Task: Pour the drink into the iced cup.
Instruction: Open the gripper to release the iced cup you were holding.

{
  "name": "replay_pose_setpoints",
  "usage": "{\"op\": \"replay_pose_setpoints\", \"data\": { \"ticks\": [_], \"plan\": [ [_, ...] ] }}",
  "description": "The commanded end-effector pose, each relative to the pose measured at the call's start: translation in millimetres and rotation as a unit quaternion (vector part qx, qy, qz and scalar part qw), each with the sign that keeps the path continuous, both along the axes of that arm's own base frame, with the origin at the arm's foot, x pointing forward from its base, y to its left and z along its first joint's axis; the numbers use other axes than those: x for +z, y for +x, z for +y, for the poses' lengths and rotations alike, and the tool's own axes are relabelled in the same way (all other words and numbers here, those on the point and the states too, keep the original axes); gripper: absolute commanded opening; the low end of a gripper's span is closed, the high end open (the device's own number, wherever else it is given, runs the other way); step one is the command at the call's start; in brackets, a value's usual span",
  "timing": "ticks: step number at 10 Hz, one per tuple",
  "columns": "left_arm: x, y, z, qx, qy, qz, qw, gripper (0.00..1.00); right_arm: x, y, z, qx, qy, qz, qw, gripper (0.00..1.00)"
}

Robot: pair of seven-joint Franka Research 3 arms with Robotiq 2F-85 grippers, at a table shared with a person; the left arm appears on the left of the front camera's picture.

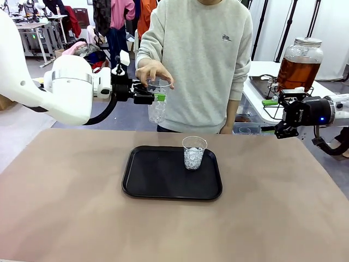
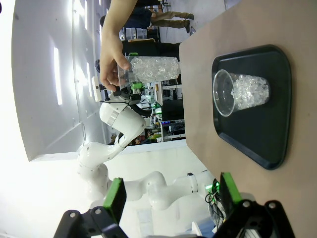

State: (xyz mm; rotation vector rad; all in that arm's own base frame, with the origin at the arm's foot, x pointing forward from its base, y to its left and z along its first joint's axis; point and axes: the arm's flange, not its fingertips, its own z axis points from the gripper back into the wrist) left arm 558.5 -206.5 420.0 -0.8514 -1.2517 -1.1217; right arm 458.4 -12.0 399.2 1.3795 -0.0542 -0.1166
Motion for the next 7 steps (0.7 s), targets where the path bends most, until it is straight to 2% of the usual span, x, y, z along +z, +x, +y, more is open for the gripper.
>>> {"op": "replay_pose_setpoints", "data": {
  "ticks": [1,7],
  "plan": [
    [3.8,0.2,1.2,-0.002,-0.005,-0.002,1.0,0.8,1.5,-1.0,0.0,-0.001,0.001,-0.001,1.0,1.0],
    [3.8,0.2,1.2,-0.002,-0.005,-0.002,1.0,0.8,1.5,-1.0,0.0,-0.001,0.001,-0.001,1.0,1.0]
  ]
}}
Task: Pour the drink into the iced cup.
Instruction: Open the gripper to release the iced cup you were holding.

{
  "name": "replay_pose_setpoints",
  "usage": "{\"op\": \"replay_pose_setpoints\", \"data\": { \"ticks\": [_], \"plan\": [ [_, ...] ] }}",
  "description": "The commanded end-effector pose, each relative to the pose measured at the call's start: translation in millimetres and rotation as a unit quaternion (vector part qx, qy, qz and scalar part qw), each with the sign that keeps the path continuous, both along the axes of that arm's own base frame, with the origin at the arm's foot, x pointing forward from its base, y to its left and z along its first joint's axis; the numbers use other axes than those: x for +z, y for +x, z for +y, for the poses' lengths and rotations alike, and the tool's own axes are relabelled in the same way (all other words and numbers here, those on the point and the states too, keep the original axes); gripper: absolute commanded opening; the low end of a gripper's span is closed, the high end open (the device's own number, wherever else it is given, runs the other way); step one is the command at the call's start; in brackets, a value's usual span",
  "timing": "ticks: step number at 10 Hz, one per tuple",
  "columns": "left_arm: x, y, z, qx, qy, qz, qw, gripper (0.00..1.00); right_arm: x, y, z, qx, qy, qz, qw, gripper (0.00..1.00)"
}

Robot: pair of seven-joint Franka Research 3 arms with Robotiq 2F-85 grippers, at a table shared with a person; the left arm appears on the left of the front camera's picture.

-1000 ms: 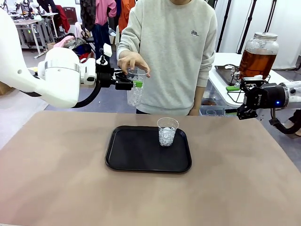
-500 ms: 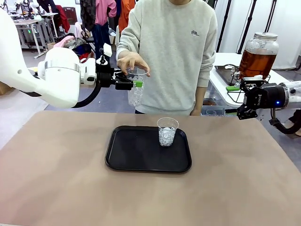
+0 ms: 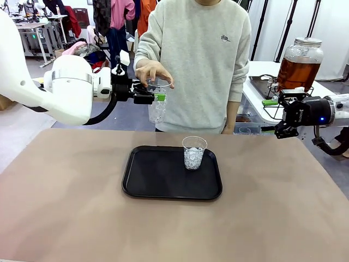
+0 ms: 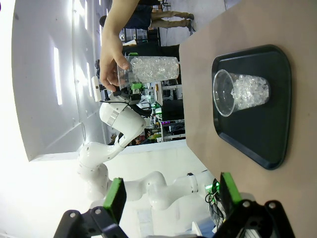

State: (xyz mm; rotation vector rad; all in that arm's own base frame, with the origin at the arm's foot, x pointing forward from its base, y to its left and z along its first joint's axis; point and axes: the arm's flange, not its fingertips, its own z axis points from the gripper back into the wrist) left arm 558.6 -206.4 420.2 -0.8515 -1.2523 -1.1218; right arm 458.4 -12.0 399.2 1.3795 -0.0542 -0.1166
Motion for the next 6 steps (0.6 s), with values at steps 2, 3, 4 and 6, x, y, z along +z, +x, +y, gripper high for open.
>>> {"op": "replay_pose_setpoints", "data": {
  "ticks": [2,3,4,6],
  "plan": [
    [3.6,0.2,1.1,-0.002,-0.005,-0.002,1.0,0.8,1.5,-1.0,0.0,-0.001,0.001,-0.001,1.0,1.0],
    [3.6,0.2,1.1,-0.002,-0.005,-0.002,1.0,0.8,1.5,-1.0,0.0,-0.001,0.001,-0.001,1.0,1.0],
    [0.0,0.0,0.0,0.0,0.0,0.0,1.0,0.8,1.5,-1.0,0.0,-0.001,0.001,-0.001,1.0,1.0],
    [-0.7,1.0,0.7,0.003,-0.004,0.0,1.0,0.96,1.5,-1.0,0.0,-0.001,0.001,-0.001,1.0,1.0]
  ]
}}
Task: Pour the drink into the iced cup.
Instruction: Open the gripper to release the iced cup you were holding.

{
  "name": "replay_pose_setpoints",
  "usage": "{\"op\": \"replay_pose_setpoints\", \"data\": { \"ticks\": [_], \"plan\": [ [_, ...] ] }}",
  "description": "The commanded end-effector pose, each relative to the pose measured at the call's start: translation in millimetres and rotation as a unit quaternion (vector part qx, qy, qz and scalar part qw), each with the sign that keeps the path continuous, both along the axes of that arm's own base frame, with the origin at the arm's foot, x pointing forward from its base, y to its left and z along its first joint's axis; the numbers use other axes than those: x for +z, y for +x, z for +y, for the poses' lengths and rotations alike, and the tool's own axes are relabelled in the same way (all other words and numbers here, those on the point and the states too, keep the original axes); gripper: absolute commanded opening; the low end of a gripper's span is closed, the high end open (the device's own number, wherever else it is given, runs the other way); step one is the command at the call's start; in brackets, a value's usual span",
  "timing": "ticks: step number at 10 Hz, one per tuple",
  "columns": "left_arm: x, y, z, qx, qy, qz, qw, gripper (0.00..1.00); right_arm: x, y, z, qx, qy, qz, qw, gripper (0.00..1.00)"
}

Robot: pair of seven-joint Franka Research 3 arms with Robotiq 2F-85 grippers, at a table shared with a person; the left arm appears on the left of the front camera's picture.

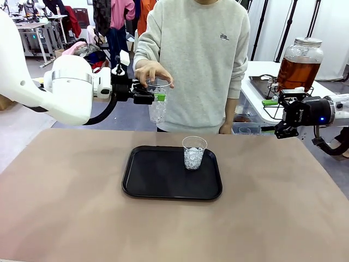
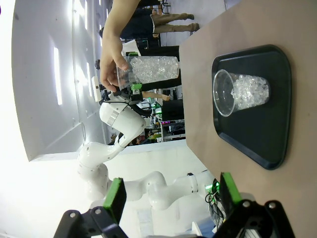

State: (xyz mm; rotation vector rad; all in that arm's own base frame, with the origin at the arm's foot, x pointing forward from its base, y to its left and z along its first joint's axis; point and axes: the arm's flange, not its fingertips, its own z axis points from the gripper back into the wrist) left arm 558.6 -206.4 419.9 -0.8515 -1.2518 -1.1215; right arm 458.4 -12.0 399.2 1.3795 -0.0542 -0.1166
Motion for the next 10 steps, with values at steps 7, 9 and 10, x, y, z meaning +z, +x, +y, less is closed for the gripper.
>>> {"op": "replay_pose_setpoints", "data": {
  "ticks": [7,9,10],
  "plan": [
    [-22,-19,34,-0.009,-0.015,0.018,1.0,1.0,2,-1,0,-0.001,0.001,-0.001,1.0,1.0],
    [-31,-40,55,-0.024,-0.008,0.014,1.0,1.0,2,-1,0,-0.001,0.001,-0.001,1.0,1.0],
    [-34,-51,67,-0.027,-0.006,0.01,1.0,1.0,2,-1,0,-0.001,0.001,-0.001,1.0,1.0]
  ]
}}
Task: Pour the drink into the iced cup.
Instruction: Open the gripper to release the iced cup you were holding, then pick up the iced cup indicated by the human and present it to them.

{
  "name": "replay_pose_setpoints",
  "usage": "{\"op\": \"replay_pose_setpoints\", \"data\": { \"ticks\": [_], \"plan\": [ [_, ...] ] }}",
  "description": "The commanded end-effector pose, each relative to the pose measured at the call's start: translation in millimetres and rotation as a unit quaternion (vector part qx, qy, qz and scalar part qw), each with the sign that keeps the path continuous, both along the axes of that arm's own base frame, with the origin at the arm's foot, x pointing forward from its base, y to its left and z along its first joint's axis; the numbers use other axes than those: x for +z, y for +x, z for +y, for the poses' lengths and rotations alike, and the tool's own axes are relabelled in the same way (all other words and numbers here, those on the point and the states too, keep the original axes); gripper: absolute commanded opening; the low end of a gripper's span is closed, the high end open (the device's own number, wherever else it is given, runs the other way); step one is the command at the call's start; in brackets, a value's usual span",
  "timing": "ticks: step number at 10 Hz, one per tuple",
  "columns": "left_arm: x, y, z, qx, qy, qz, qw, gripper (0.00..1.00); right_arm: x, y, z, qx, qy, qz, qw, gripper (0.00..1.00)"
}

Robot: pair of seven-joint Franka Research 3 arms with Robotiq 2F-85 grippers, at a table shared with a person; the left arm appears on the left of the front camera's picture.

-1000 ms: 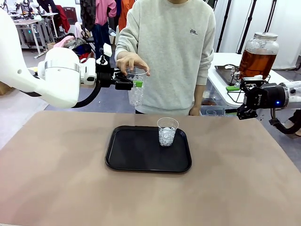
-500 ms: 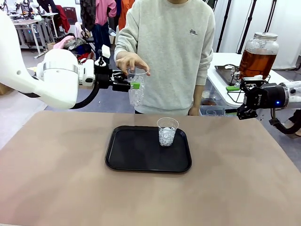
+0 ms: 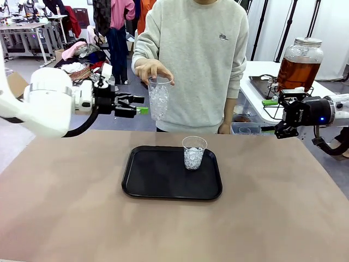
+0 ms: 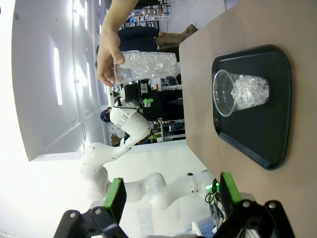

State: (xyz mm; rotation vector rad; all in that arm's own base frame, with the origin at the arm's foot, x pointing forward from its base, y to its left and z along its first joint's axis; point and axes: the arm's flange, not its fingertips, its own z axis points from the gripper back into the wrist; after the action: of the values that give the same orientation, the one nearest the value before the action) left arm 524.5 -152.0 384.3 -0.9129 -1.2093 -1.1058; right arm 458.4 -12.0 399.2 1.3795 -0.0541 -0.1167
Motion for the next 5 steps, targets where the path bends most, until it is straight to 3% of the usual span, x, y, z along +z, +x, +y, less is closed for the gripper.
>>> {"op": "replay_pose_setpoints", "data": {
  "ticks": [1,5],
  "plan": [
    [0,-27,26,-0.017,0.007,-0.023,1.0,1.0,2,-1,0,-0.001,0.001,-0.001,1.0,1.0],
    [-15,-48,63,-0.047,0.03,-0.051,0.997,1.0,2,-1,0,-0.001,0.001,-0.001,1.0,1.0]
  ]
}}
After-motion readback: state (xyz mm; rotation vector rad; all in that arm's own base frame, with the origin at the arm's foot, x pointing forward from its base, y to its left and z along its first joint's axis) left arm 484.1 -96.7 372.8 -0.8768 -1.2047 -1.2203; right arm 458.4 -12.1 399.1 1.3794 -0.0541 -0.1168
